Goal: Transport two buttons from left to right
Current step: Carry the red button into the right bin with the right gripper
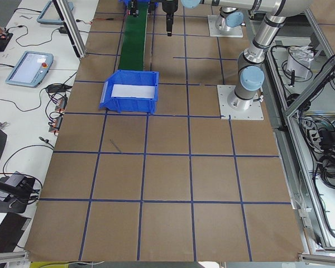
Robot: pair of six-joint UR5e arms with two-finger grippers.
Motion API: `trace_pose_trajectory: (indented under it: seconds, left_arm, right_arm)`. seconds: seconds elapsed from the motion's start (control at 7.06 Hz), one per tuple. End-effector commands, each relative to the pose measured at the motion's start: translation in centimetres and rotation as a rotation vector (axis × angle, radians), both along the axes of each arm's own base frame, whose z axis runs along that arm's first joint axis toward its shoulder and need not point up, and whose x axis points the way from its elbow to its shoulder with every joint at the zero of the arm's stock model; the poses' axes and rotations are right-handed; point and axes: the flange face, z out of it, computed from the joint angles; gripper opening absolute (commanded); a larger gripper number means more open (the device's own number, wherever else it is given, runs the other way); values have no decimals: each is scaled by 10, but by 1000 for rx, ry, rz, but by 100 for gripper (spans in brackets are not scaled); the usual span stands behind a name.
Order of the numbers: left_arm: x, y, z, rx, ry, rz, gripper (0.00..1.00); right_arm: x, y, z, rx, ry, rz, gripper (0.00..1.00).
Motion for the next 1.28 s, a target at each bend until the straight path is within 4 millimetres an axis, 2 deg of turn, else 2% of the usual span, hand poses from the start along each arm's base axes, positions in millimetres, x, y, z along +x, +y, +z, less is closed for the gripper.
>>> trace_pose_trajectory:
  seconds: [0.0, 0.14, 0.42, 0.71, 1.13]
  left_arm:
    - [1, 0, 1, -2, 2, 1, 100]
    - [0, 0, -1, 2, 7, 3, 100]
    - [1, 0, 3, -9, 12, 6, 100]
    - [3, 4, 5, -19, 3, 7, 100]
    - [7, -11, 13, -48, 5, 20, 100]
  right_arm:
    - [-144, 2, 19, 11, -6, 190, 7]
    - [-209, 9, 28, 16, 32, 160, 8]
    - [-313, 28, 27, 22, 47, 194, 7]
    - [-341, 17, -7, 48, 30, 218, 7]
    - [-374, 22, -36, 63, -4, 170, 8]
